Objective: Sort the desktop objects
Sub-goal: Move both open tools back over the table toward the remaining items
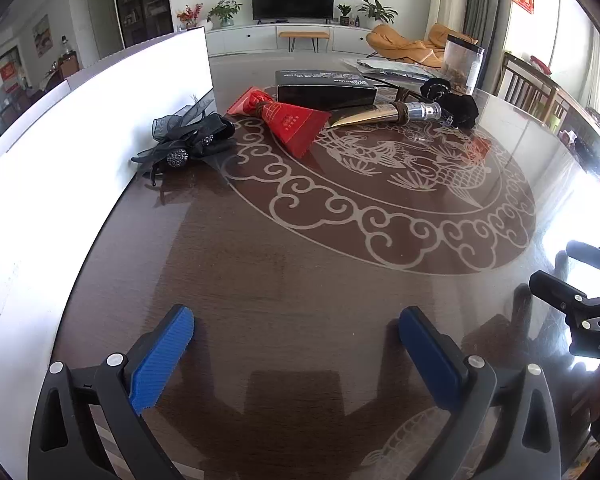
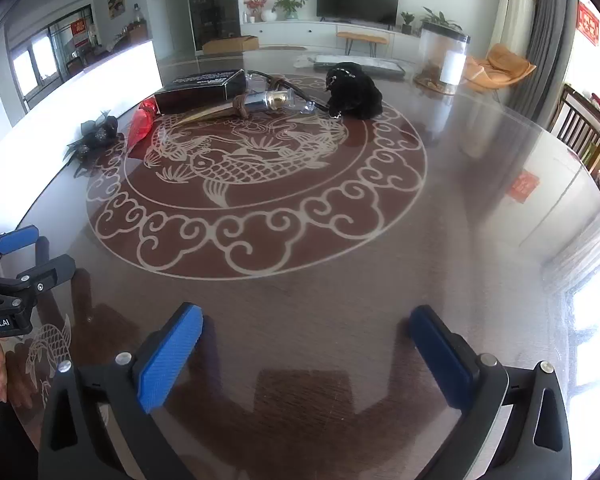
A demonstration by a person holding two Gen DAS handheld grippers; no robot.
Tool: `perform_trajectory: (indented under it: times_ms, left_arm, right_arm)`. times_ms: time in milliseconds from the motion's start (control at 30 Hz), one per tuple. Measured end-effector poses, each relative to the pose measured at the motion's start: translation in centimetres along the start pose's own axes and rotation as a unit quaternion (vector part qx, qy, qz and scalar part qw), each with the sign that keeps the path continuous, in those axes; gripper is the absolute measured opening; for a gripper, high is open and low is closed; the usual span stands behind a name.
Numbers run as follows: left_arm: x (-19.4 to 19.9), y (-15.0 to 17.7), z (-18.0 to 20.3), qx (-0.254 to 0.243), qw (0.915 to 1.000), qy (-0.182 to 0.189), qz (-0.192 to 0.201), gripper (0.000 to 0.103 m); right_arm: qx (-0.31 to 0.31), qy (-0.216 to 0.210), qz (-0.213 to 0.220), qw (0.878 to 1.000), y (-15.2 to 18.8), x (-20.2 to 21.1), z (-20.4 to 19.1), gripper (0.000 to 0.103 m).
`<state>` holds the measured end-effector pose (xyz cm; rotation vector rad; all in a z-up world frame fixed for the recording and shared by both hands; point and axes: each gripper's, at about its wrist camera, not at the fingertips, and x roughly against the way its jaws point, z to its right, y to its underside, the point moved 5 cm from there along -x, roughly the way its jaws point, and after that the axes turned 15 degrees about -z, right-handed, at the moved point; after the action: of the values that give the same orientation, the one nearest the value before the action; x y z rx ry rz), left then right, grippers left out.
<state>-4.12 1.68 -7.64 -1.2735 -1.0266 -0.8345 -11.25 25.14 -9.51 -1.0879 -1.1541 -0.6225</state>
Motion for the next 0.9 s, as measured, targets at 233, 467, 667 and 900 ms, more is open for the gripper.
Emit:
perform_trajectory:
  times_ms: [233, 467, 667, 900]
  left_arm:
    - [0.1, 0.1, 0.0, 0.001, 1.0000, -0.001, 0.002, 0.103]
    - [0.1, 0.1, 0.0, 0.002, 1.0000, -0.003, 0.002, 0.103]
    - [0.1, 0.0, 0.0, 0.012, 0.9999, -0.008, 0.000, 0.103]
    - [-0.4, -1.3, -0.4, 0.010, 0.9999, -0.007, 0.001, 0.103]
  right_arm:
    - [-0.006, 0.001, 0.000, 1.000, -0.4, -0.2, 0.1, 0.103]
    - [0.003, -0.002, -0.001, 1.000, -2.8, -1.1, 0.9, 0.103]
    - [0.002, -0.002, -0.001, 1.000, -5.0, -1.9, 2.1, 0.103]
    - [-0.007, 0.002, -0.001, 1.000, -8.3, -3.1, 4.7, 0.103]
